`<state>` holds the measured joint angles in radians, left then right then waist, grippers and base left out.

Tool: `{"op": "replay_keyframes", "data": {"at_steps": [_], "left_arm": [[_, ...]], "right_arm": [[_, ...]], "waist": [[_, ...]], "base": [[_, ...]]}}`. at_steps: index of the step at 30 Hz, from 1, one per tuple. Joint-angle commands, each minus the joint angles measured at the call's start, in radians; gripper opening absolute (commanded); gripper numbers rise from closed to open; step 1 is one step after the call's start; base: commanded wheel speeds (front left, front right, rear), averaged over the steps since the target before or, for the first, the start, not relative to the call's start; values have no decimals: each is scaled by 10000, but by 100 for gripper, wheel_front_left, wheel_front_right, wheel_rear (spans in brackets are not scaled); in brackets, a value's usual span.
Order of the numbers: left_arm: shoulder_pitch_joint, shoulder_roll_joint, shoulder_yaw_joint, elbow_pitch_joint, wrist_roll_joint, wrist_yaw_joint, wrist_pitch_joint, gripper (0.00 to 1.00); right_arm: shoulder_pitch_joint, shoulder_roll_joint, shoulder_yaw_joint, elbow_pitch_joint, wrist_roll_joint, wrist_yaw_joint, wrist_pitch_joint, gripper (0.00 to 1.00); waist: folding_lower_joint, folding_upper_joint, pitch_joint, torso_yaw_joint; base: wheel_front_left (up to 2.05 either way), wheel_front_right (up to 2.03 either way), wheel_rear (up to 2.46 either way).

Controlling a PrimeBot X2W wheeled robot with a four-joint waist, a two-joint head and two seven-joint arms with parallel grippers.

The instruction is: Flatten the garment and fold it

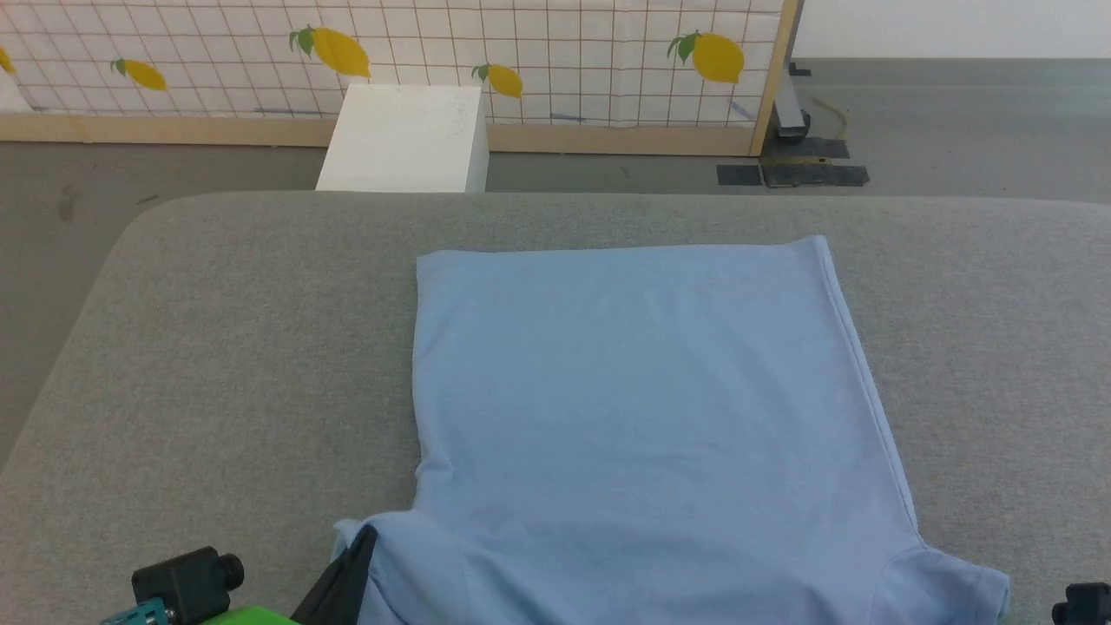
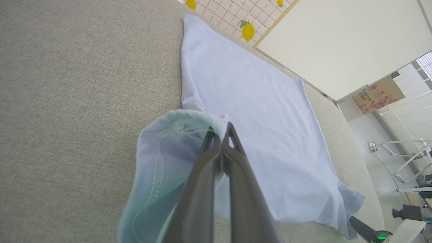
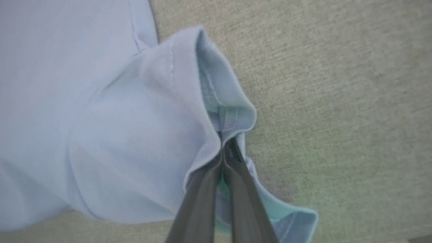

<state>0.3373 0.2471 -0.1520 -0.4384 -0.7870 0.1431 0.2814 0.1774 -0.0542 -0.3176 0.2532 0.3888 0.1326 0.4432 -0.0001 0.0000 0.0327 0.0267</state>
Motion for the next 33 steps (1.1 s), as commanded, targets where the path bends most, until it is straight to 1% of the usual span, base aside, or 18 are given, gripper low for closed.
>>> {"op": "replay_keyframes", "data": {"at_steps": [1,2,3,4,5,6,8,10,11,14,15,16,18,19,22,25,27,33], "left_arm": [[-189,43,-4,-81,39,26,15,0],[-195,38,0,-129,27,35,19,0],[-194,31,7,-156,14,44,16,0],[-186,26,15,-176,4,54,13,0],[-181,24,19,-181,3,57,3,0],[-171,18,22,-184,4,58,-19,0],[-142,0,-1,-203,4,40,-58,0],[-111,-30,-40,-273,-1,21,-95,0],[-99,-35,-57,-315,9,19,-106,0],[-89,-8,-100,-503,123,20,-158,0],[-102,1,-110,-576,166,19,-180,0],[-165,18,-149,-685,244,3,-208,0],[-280,21,-212,-770,298,-36,-224,0],[-349,22,-245,-800,323,-62,-231,0],[-646,43,-369,-867,422,-150,-217,0],[-995,27,-473,-879,511,-262,-268,0],[-1252,3,-573,-866,585,-358,-319,0],[-1931,-114,-862,-802,794,-562,-449,0]], "right_arm": [[-178,39,71,456,-83,-19,-63,9],[-272,39,75,727,-114,-19,-165,20],[-329,39,88,896,-148,-19,-232,29],[-387,39,83,1073,-149,-19,-275,44],[-419,39,76,1162,-122,-19,-277,84],[-440,39,72,1201,-65,-19,-210,100],[-451,39,5,1019,85,-19,45,100],[-269,39,-139,234,231,-19,621,100],[-158,37,-220,-277,290,-19,955,100],[54,-171,-782,-2472,486,-19,1856,100],[-17,-250,-1078,-3288,520,-19,2049,100],[-402,-393,-1567,-4480,414,-19,2305,100],[-1150,-440,-1964,-5187,304,-19,2483,100],[-1524,-536,-2003,-5360,161,-19,2577,100],[-2880,-1030,-1593,-5357,-213,-19,3122,100],[-4280,-1431,-1042,-4844,-703,-19,3472,100],[-5216,-1650,-707,-4307,-1092,-19,3690,100],[-7872,-1991,-359,-2389,-1905,-19,4530,100]], "waist": [[1,0,51,38],[1,0,59,35],[1,0,56,26],[1,0,47,11],[1,0,32,-2],[1,0,5,-15],[1,0,-42,-33],[1,0,-61,-37],[1,0,-51,-32],[1,0,97,-15],[1,0,185,-13],[1,0,381,30],[1,0,633,116],[1,0,761,164],[1,0,1347,361],[1,0,1885,561],[1,0,2282,758],[1,0,3405,1309]], "base": [[0,0,0],[0,0,0],[0,0,0],[0,0,0],[0,0,0],[0,0,0],[0,0,0],[0,0,0],[0,0,0],[0,0,0],[0,0,0],[0,0,0],[0,0,0],[0,0,0],[0,0,0],[0,0,0],[0,0,0],[0,0,0]]}}
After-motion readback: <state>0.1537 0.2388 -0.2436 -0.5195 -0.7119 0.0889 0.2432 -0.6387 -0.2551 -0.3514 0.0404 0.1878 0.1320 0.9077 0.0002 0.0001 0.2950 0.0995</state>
